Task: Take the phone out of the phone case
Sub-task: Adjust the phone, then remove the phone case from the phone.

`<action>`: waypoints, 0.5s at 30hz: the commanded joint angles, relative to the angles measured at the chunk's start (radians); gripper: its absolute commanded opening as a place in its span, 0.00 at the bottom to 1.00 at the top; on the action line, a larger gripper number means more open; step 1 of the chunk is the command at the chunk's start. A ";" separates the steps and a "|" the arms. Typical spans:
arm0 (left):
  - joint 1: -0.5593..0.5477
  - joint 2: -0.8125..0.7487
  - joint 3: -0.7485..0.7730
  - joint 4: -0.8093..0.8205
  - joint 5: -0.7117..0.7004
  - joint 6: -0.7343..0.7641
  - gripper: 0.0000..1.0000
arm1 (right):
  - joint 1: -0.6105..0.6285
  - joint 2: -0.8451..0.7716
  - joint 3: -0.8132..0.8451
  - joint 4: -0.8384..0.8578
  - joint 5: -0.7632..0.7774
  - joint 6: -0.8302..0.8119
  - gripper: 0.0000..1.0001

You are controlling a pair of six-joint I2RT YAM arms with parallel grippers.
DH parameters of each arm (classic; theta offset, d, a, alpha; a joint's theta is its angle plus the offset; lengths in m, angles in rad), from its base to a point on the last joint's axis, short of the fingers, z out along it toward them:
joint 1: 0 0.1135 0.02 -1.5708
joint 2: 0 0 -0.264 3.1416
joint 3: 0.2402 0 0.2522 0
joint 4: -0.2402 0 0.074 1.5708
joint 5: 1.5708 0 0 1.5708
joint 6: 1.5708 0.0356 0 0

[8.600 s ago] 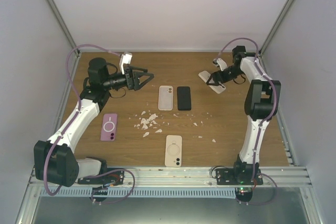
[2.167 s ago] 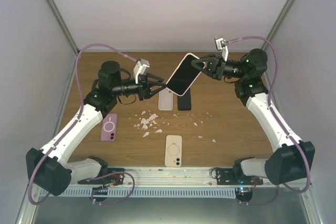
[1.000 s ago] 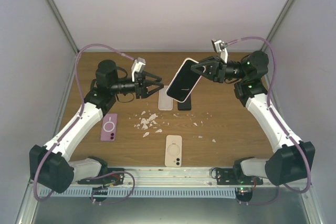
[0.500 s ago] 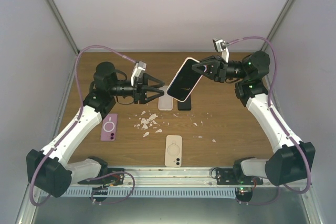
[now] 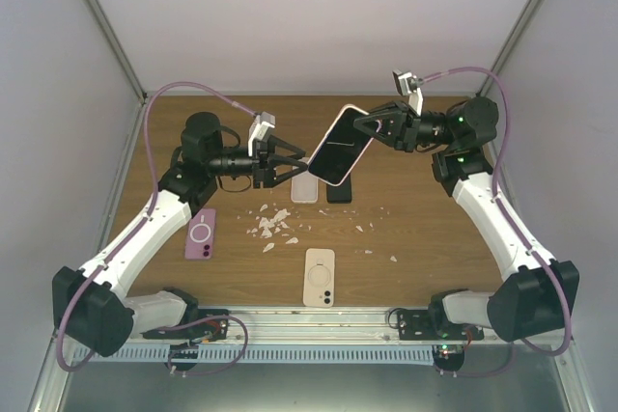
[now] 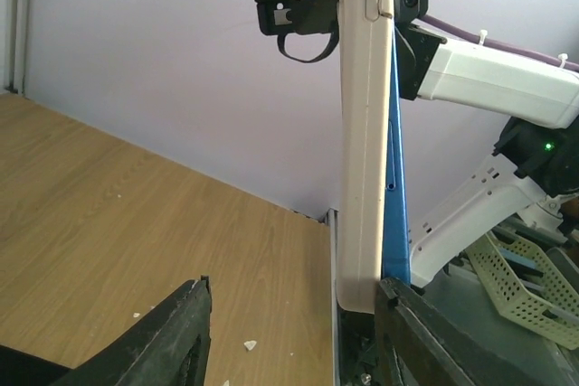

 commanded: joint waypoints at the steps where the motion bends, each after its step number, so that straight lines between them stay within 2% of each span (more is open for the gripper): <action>1: 0.007 0.021 0.005 0.031 -0.065 -0.027 0.48 | 0.012 -0.030 -0.012 0.140 -0.012 0.090 0.00; 15: 0.012 0.047 -0.002 0.016 -0.167 -0.034 0.39 | 0.070 -0.022 -0.035 0.291 -0.038 0.200 0.00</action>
